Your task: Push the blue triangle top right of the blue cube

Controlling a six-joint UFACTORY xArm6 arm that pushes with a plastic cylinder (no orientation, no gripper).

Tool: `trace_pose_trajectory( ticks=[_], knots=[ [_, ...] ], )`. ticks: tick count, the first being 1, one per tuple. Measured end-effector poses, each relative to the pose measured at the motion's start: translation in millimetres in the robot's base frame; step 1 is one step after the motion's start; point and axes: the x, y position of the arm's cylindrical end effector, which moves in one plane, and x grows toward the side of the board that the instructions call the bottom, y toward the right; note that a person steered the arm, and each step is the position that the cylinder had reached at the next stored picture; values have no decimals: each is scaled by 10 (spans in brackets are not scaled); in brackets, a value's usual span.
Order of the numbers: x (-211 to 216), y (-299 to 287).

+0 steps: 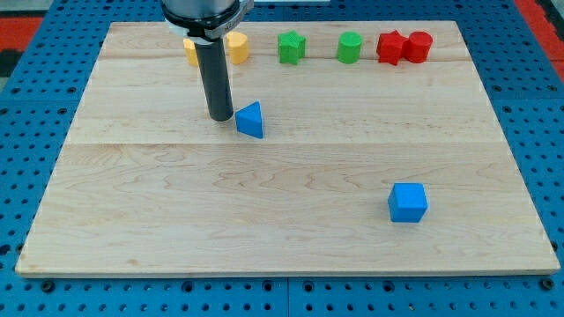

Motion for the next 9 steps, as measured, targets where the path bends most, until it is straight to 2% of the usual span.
trace_pose_trajectory(
  ticks=[2, 4, 5, 6, 7, 8, 9],
  knots=[
    [-70, -14],
    [-456, -84],
    [-312, 189],
    [44, 83],
    [312, 357],
    [321, 690],
    [318, 466]
  ],
)
